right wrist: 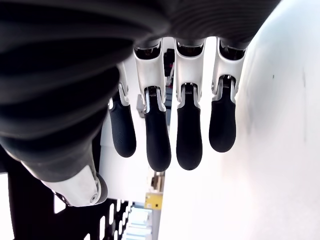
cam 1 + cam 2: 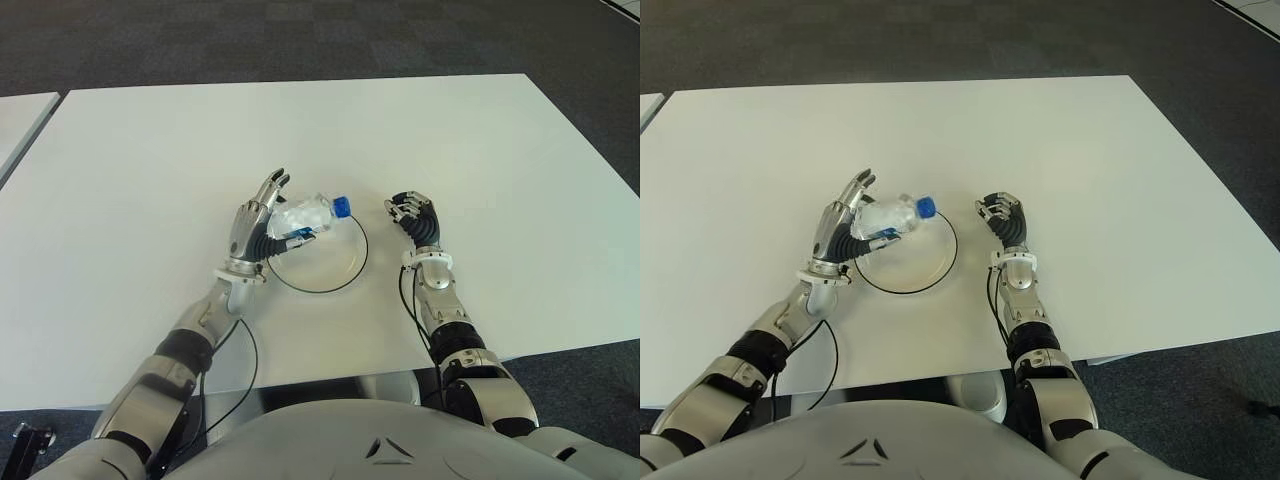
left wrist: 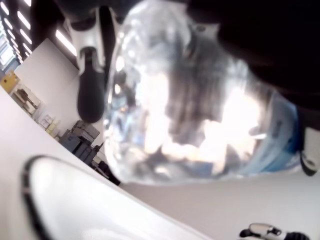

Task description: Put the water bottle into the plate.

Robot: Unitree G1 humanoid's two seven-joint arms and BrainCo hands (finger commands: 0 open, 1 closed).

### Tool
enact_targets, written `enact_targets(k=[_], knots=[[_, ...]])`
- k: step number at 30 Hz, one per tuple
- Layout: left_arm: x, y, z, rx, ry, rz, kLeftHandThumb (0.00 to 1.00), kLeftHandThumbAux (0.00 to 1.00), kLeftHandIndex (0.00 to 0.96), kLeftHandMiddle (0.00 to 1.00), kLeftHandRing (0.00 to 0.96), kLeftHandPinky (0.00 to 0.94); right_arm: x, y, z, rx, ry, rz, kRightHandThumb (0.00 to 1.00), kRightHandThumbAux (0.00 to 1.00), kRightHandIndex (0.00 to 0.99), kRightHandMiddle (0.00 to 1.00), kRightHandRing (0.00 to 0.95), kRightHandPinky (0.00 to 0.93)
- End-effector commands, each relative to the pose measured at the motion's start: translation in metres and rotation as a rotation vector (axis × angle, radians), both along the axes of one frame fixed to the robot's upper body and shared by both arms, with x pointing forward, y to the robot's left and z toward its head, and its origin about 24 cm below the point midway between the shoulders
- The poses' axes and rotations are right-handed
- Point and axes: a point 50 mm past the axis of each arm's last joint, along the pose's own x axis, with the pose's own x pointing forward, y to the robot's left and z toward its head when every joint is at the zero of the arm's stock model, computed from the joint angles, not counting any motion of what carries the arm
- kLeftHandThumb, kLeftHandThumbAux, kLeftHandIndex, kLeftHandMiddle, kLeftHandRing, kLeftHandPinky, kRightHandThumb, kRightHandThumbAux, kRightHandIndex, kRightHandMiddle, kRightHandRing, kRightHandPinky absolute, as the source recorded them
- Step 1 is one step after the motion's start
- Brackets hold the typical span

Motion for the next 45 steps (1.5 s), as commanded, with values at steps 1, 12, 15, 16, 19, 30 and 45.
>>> enact_targets(k=[1, 12, 15, 16, 19, 30, 45], knots=[[0.001, 0.001, 0.002, 0.129, -0.034, -0.001, 0.035, 0.457, 0.000, 0.000, 0.000, 0.000, -0.002, 0.000, -0.004, -0.002, 0.021, 0.000, 0.709, 0.730, 0.429, 0.516, 0.532, 0.551], [0.002, -0.001, 0.003, 0.356, -0.054, -0.037, 0.050, 0.476, 0.000, 0.000, 0.000, 0.000, -0.002, 0.001, -0.004, -0.010, 0.023, -0.007, 0.707, 0.731, 0.428, 0.511, 0.522, 0.535], [0.003, -0.002, 0.004, 0.417, -0.055, -0.056, 0.045, 0.476, 0.000, 0.000, 0.000, 0.000, -0.003, 0.001, -0.004, -0.009, 0.025, -0.010, 0.707, 0.732, 0.428, 0.510, 0.521, 0.544], [0.003, -0.002, 0.005, 0.429, -0.055, -0.059, 0.044, 0.476, 0.000, 0.000, 0.000, 0.000, -0.003, 0.002, -0.004, -0.009, 0.025, -0.011, 0.707, 0.732, 0.428, 0.510, 0.521, 0.545], [0.003, -0.003, 0.006, 0.464, -0.049, -0.076, 0.037, 0.476, 0.000, 0.000, 0.000, 0.000, -0.003, 0.002, -0.004, -0.007, 0.025, -0.013, 0.707, 0.732, 0.428, 0.510, 0.523, 0.548], [0.003, -0.006, 0.007, 0.516, -0.013, -0.123, 0.031, 0.463, 0.000, 0.000, 0.000, 0.000, -0.003, 0.002, -0.003, -0.001, 0.021, -0.010, 0.708, 0.731, 0.429, 0.507, 0.525, 0.542], [0.003, -0.009, 0.008, 0.405, 0.019, -0.127, 0.036, 0.464, 0.000, 0.000, 0.000, 0.000, -0.003, 0.003, -0.004, -0.001, 0.027, -0.016, 0.708, 0.731, 0.428, 0.509, 0.525, 0.550]])
